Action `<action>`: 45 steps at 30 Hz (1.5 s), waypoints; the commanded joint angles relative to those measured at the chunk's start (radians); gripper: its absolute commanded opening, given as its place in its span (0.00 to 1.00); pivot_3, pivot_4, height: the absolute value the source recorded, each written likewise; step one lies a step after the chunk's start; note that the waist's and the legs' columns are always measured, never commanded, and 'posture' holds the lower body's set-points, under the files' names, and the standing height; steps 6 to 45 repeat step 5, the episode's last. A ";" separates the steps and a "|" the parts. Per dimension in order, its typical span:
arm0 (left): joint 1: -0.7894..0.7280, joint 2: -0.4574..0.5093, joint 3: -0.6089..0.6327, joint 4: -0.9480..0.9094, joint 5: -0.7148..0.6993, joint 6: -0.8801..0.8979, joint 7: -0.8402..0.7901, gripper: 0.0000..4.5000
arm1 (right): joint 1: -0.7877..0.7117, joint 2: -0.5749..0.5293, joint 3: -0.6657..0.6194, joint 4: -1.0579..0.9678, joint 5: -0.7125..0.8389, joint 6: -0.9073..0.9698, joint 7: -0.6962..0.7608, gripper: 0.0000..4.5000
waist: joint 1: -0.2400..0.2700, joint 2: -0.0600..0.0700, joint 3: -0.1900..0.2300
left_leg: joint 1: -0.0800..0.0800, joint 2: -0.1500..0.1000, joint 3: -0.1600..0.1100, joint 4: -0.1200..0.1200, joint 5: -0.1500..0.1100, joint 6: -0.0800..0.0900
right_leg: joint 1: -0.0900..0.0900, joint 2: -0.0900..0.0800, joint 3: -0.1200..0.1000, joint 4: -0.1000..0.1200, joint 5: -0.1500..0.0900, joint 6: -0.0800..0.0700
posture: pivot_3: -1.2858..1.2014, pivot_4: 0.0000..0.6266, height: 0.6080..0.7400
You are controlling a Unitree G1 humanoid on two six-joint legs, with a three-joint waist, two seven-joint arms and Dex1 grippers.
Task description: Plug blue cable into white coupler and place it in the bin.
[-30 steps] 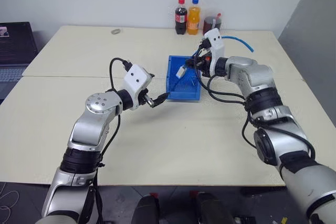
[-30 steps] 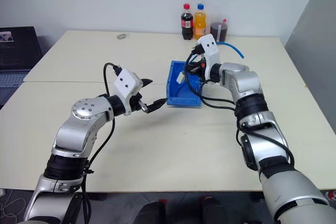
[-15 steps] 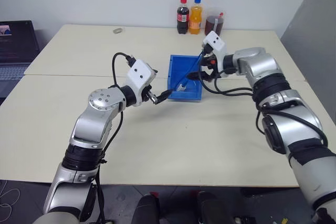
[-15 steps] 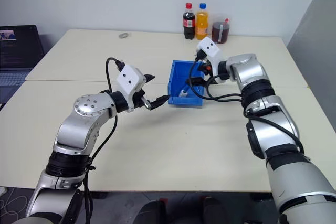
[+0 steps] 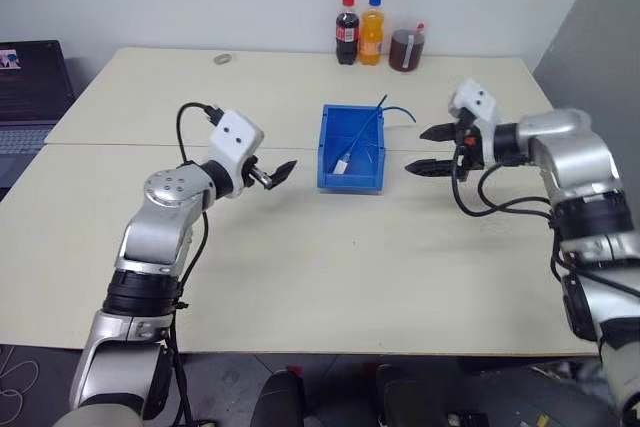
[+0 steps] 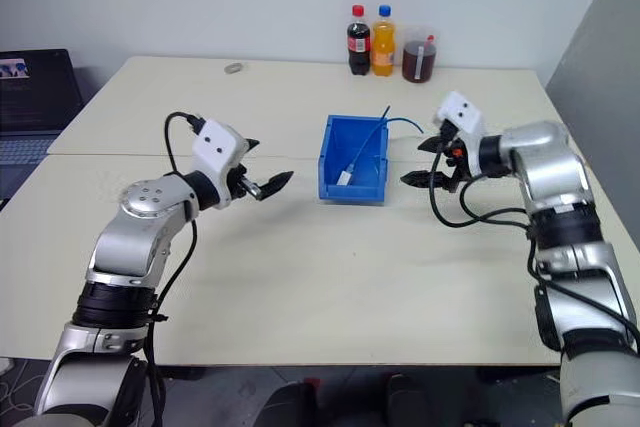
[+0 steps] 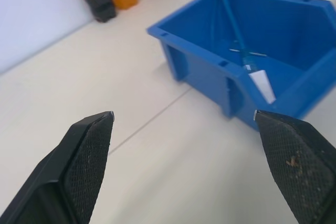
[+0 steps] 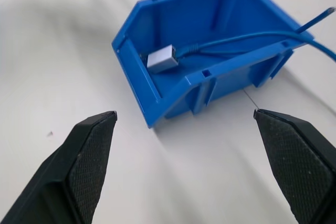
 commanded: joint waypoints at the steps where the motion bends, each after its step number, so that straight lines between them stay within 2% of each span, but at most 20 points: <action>1: 0.010 0.036 0.091 0.011 -0.047 -0.003 -0.018 1.00 | 0.132 0.001 -0.126 -0.299 0.117 0.158 -0.099 0.99 | 0.002 0.000 0.000 | 0.000 0.000 0.000 0.000 0.000 0.000 | 0.001 0.000 0.000 0.000 0.000 0.000 | 0.52 0.24 1.00; 5: 0.019 0.053 0.099 0.032 -0.073 -0.015 -0.064 1.00 | 0.196 0.016 -0.143 -0.416 0.170 0.225 -0.174 0.99 | 0.001 0.000 0.000 | 0.000 0.000 0.000 0.001 0.000 0.000 | 0.001 0.000 0.000 0.000 0.000 0.001 | 0.52 0.24 1.00; 45: 0.019 0.053 0.099 0.032 -0.073 -0.015 -0.064 1.00 | 0.196 0.016 -0.143 -0.416 0.170 0.225 -0.174 0.99 | 0.001 0.000 0.000 | 0.000 0.000 0.000 0.001 0.000 0.000 | 0.001 0.000 0.000 0.000 0.000 0.001 | 0.52 0.24 1.00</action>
